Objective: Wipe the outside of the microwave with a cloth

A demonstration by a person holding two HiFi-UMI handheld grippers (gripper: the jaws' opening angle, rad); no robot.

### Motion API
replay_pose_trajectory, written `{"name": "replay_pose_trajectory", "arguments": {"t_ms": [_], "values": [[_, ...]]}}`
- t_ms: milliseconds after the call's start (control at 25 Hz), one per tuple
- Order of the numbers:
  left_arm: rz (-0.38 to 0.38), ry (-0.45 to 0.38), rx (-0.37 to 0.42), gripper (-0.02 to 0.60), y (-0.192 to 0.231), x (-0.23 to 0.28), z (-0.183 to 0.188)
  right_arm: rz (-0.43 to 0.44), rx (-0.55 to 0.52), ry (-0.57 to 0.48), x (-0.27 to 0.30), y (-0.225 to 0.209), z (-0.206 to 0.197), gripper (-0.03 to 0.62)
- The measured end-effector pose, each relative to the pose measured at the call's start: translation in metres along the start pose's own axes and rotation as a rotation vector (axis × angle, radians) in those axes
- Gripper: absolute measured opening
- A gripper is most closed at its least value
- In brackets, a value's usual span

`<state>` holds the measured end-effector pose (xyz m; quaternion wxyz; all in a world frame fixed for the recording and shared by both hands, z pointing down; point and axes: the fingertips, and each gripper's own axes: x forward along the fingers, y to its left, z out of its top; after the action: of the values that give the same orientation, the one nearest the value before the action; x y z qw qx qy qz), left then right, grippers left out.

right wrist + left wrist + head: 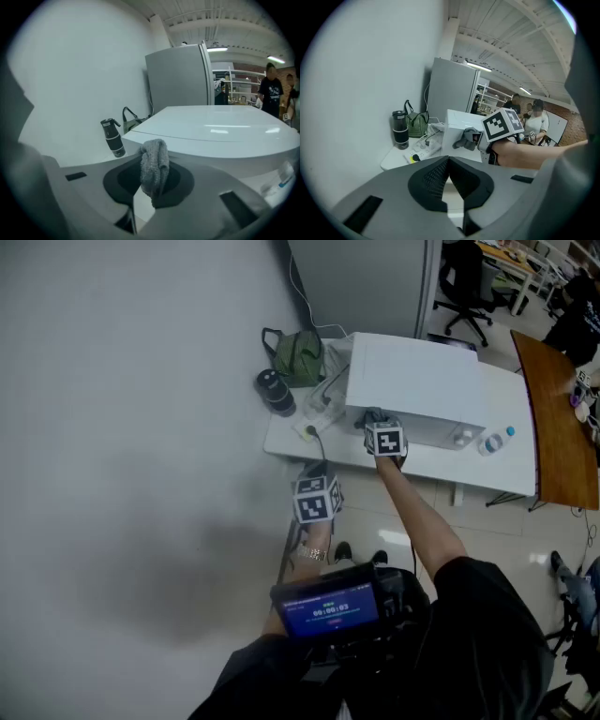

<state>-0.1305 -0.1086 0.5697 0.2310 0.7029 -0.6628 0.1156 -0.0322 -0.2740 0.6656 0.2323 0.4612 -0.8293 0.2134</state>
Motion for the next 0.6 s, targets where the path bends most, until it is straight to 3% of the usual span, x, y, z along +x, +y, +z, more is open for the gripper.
{"name": "replay_pose_trajectory", "arguments": {"t_ms": [240,600], "values": [[-0.067,0.006,0.025,0.000,-0.033,0.016,0.002,-0.071,0.031,0.009,-0.034,-0.071,-0.015,0.041],[-0.169,0.018,0.046,0.000,-0.078,0.036,0.003,-0.330,0.010,0.081,-0.104,-0.220,-0.050,0.043]]}}
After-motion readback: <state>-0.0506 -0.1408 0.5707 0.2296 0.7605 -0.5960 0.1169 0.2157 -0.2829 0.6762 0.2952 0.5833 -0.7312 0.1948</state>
